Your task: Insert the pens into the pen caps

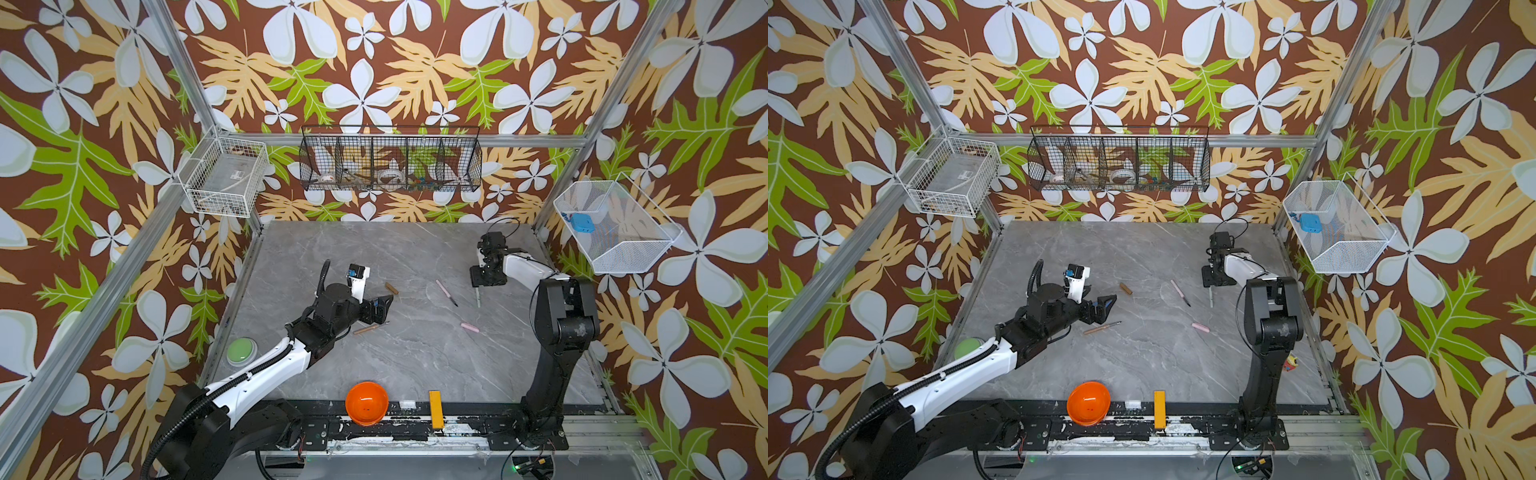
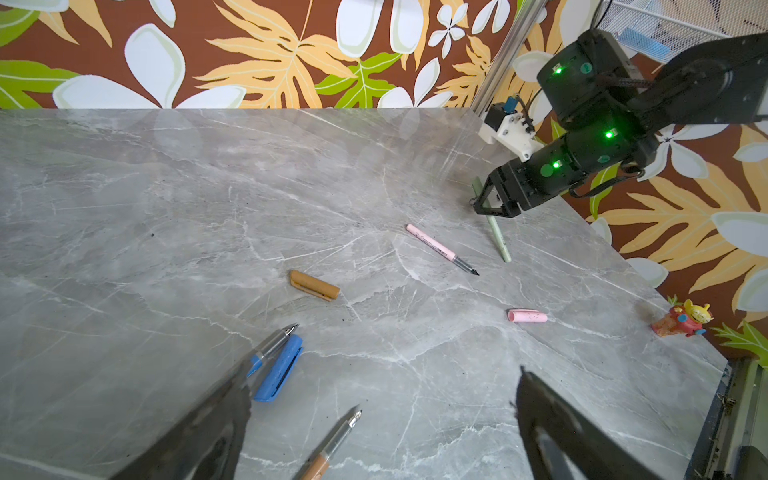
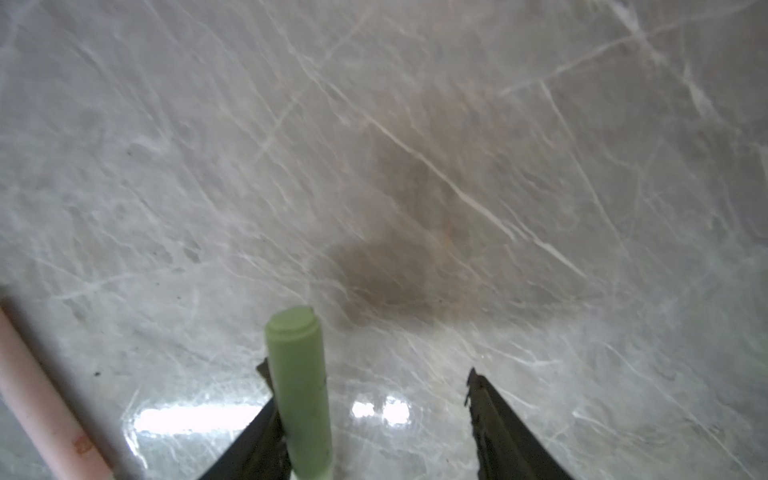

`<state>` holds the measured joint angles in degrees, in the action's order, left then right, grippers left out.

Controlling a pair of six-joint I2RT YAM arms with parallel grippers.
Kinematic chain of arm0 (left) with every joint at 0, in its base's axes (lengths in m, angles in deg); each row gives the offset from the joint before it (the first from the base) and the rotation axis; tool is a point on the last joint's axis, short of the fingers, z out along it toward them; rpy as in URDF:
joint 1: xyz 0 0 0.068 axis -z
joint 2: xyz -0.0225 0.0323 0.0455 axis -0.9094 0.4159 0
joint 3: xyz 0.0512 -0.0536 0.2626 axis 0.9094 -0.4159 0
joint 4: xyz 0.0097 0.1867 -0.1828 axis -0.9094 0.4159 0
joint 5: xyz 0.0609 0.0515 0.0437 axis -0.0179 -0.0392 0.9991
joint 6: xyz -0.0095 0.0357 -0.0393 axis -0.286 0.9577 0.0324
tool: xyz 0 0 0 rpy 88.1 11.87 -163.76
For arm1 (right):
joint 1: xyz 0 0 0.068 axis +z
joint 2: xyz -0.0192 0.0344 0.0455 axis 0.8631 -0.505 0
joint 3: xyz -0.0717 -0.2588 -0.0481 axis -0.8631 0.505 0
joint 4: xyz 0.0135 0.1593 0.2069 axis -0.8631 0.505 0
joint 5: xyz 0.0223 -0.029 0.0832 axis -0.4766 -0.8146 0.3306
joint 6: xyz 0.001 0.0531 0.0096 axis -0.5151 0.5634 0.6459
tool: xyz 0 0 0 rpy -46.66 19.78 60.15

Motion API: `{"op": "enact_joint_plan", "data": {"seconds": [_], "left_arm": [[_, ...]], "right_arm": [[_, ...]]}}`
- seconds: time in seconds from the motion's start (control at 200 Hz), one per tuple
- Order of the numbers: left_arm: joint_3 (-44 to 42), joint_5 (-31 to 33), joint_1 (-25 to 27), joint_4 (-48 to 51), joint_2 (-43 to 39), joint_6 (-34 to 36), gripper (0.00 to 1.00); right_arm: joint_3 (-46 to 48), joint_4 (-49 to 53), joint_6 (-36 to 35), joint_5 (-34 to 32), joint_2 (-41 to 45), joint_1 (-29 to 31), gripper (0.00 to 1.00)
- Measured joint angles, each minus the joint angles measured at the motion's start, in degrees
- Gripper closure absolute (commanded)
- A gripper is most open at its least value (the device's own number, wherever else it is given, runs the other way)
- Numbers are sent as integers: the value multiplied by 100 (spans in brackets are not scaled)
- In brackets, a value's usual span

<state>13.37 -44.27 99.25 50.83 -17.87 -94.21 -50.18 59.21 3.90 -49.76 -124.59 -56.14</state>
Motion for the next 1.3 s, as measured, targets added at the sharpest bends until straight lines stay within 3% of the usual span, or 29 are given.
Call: {"op": "enact_joint_plan", "data": {"seconds": [0.145,0.295,0.44,0.546,0.761,0.926,1.036,1.301], "left_arm": [[74,-195,111,-136,472,-2,0],[577,-671,291,-570,1502,-197,0],[1543,-992,553,-776,2640,-323,1],[1864,-1154,647,-817,3005,-365,0],[1937,-564,616,-339,2610,-157,0],[1475,-33,254,286,1843,-20,0],[1139,103,-26,861,1419,9,0],[750,-15,-39,2085,1252,289,0]], "right_arm": [[544,-372,151,752,417,-269,35],[911,-898,271,1624,837,-385,35],[1130,-1213,269,1998,1005,-391,35],[1335,-1340,269,2138,1152,-407,36],[1690,-1580,293,2444,1637,-341,37],[1714,-1475,306,2404,1991,238,37],[1711,-1357,417,2361,2092,658,37],[1541,-981,422,2435,2065,1469,37]]}}
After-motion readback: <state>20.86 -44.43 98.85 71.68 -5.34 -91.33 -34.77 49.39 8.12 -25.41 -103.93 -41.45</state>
